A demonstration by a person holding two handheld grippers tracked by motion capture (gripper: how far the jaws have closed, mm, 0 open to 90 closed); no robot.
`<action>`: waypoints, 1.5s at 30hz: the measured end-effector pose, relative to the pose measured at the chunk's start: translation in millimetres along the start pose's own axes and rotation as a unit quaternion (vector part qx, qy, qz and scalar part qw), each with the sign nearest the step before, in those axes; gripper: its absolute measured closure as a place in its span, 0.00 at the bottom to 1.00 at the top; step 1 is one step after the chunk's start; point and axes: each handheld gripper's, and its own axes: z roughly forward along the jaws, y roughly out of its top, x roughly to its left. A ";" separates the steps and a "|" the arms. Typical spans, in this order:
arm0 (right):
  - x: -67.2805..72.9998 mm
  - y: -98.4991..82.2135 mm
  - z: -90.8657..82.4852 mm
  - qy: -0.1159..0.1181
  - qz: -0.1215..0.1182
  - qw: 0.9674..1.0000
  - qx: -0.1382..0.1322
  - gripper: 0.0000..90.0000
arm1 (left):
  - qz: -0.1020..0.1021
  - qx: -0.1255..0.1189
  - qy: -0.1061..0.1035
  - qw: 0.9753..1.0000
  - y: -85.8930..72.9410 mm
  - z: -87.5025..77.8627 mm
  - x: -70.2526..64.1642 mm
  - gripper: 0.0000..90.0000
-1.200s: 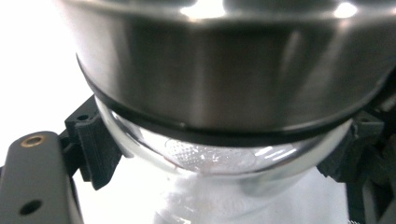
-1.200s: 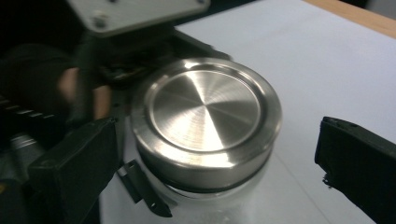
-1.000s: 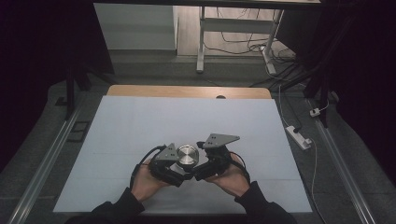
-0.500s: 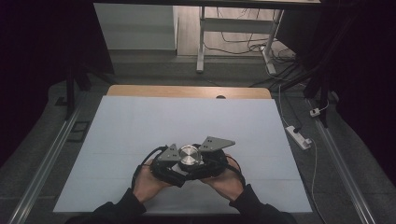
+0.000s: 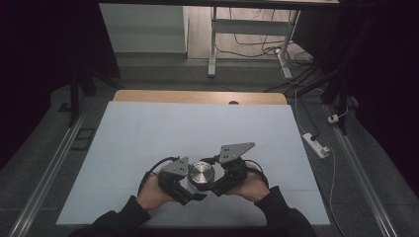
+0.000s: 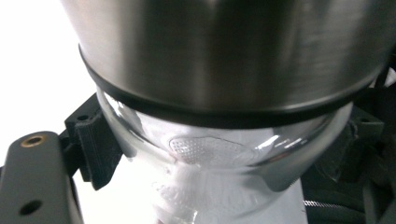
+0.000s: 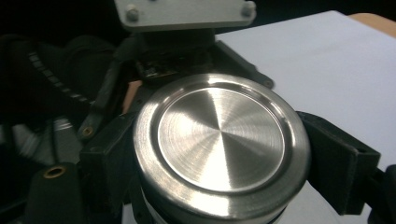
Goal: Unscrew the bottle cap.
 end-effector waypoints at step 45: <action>12.4 12.1 3.4 -0.135 0.050 0.990 -0.001 0.21 | -0.037 0.012 0.079 0.996 -2.3 0.7 2.3 0.17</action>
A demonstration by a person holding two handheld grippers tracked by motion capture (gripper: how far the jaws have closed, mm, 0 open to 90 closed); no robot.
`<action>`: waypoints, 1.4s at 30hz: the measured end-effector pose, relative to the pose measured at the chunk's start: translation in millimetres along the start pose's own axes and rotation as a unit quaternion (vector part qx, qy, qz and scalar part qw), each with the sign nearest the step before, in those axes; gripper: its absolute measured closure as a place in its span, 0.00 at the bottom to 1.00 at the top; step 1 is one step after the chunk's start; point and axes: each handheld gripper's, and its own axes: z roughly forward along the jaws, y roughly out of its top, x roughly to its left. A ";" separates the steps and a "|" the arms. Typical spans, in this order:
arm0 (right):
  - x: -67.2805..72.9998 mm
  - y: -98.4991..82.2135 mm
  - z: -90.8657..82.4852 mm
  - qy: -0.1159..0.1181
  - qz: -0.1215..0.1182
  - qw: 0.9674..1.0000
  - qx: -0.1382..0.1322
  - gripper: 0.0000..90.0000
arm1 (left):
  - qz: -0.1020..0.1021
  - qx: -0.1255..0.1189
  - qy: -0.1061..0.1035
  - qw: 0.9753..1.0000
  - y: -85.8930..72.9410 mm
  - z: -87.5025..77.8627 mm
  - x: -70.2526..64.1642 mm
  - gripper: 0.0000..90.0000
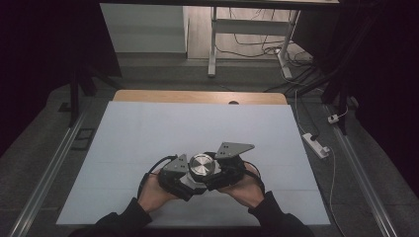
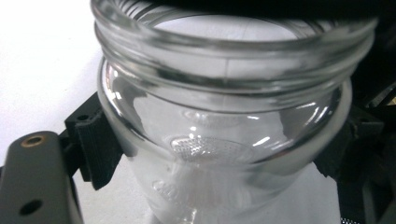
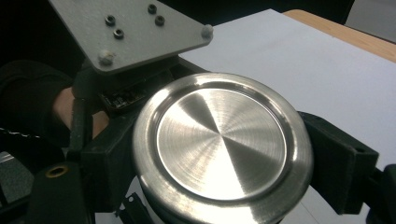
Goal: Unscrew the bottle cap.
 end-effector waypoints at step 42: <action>7.0 -10.7 -11.3 0.004 -0.016 1.000 0.005 0.21 | -0.030 -0.010 0.062 0.998 -11.2 -18.5 30.9 0.17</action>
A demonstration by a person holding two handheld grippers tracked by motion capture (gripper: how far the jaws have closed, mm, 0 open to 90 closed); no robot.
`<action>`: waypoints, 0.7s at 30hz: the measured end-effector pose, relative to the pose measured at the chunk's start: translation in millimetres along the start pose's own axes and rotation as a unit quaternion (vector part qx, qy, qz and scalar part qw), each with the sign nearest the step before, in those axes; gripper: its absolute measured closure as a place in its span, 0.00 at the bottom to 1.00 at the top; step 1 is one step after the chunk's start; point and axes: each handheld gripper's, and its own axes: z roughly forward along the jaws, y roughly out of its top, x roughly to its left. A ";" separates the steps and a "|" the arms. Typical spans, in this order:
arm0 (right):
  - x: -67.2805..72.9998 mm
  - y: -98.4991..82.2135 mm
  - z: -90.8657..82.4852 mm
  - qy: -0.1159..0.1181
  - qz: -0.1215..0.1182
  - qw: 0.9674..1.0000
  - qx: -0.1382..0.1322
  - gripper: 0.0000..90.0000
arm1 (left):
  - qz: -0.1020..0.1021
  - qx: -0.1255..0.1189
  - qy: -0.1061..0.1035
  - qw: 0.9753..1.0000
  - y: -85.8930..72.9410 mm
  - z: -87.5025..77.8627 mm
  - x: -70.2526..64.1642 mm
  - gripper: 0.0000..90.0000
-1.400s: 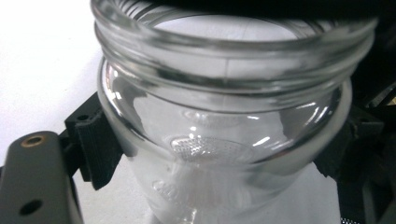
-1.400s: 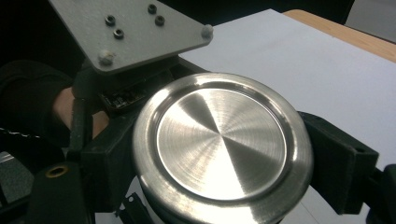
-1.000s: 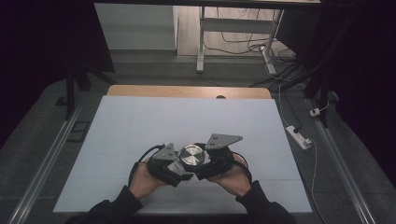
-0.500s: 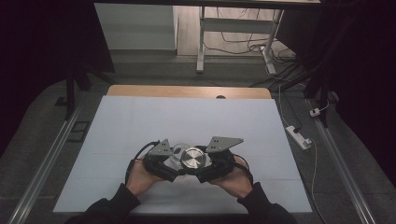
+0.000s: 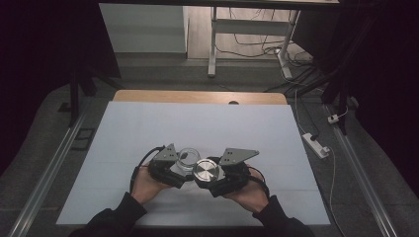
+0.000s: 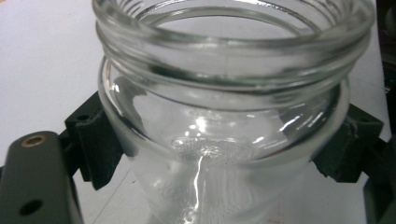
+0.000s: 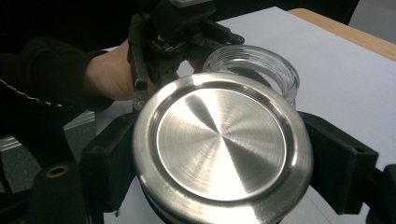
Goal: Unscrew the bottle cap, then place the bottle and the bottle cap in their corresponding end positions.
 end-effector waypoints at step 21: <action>5.0 -9.6 -1.0 0.003 -0.003 1.000 0.008 0.21 | -0.010 -0.019 0.021 1.000 2.6 -4.7 16.5 0.17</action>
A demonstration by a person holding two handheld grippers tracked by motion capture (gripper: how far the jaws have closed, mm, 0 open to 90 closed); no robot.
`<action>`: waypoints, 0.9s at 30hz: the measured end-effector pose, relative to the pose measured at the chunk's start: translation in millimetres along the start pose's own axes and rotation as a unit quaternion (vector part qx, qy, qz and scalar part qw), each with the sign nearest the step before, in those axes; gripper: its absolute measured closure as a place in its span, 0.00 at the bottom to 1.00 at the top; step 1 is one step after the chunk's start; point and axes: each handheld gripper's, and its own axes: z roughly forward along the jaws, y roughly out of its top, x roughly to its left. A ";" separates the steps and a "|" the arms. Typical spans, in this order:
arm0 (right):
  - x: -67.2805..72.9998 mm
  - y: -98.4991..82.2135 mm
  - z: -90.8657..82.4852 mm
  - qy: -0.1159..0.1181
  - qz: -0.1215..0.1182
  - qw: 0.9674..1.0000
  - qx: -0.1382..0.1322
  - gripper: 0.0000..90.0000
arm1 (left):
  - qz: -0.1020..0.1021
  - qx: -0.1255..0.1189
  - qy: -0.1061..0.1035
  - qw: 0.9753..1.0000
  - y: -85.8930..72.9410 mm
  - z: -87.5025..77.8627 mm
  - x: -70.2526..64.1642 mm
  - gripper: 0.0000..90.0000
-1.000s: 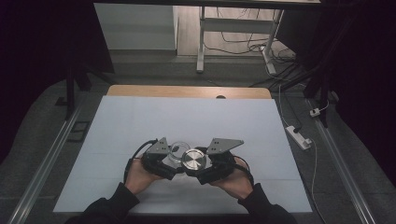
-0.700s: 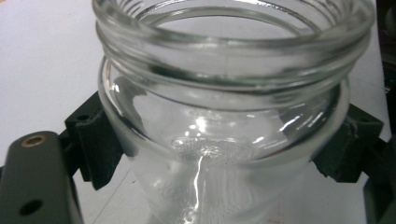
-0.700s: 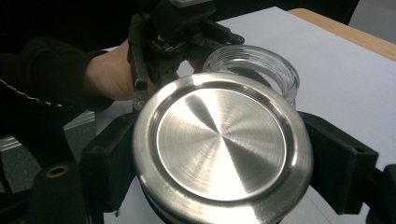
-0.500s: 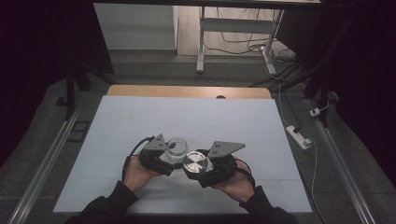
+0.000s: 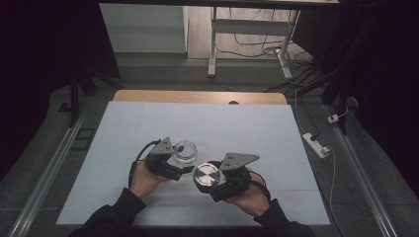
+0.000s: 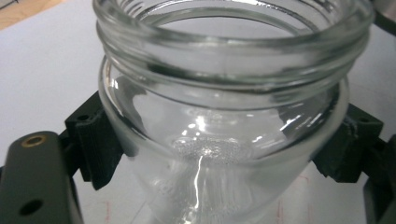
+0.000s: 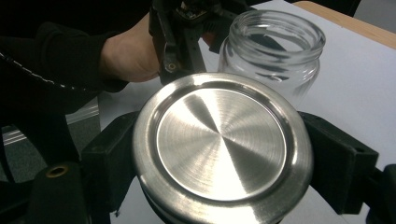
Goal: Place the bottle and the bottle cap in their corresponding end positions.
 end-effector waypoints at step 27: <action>5.6 -19.3 8.6 0.001 -0.001 1.000 0.016 0.21 | -0.002 -0.016 0.008 1.000 12.0 13.2 18.6 0.17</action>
